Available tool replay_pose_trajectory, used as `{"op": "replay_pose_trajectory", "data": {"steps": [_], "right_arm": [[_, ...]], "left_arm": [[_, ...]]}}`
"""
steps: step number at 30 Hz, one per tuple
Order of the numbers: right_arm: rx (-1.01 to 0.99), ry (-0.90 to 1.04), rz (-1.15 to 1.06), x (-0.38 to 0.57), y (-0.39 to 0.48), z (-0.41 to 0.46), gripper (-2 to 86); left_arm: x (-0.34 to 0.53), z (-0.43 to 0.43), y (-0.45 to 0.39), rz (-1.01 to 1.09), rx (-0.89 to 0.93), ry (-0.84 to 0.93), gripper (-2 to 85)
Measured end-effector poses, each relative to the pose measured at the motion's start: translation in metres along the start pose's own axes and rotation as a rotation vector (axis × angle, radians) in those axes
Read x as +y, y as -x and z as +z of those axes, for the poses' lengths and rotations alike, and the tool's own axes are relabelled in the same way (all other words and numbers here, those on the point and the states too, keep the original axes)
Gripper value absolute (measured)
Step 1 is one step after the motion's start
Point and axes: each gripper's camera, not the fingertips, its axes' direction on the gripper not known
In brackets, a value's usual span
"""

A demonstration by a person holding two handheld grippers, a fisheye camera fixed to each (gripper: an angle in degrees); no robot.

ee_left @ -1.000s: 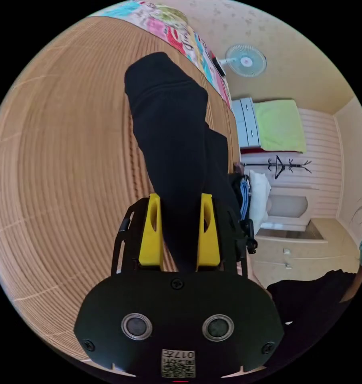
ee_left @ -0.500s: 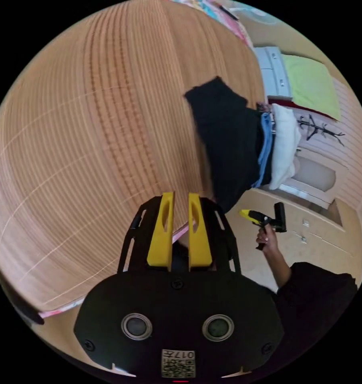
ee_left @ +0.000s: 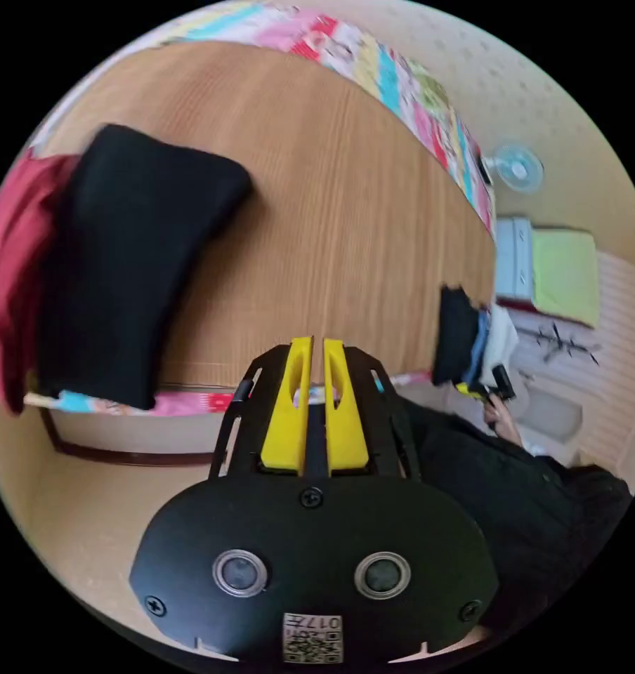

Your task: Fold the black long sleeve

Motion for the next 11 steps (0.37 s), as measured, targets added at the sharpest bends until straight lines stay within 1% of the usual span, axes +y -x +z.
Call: {"op": "replay_pose_trajectory", "data": {"steps": [1, 4, 6, 9, 11], "right_arm": [[0.028, 0.016, -0.002, -0.009, 0.018, 0.015, 0.6], [0.06, 0.025, -0.06, -0.025, 0.064, 0.056, 0.5], [0.058, 0.025, -0.104, -0.029, 0.089, 0.083, 0.4], [0.055, 0.028, -0.158, -0.032, 0.119, 0.129, 0.4], [0.076, 0.023, -0.18, -0.034, 0.133, 0.162, 0.4]], "left_arm": [[0.012, -0.026, 0.02, -0.051, -0.069, -0.093, 7.2], [0.028, -0.071, 0.072, -0.155, -0.2, -0.245, 11.7], [0.022, -0.077, 0.101, -0.177, -0.213, -0.254, 13.2], [0.001, -0.071, 0.121, -0.042, -0.156, -0.251, 12.0], [-0.013, -0.057, 0.125, -0.002, -0.195, -0.21, 12.4]]}}
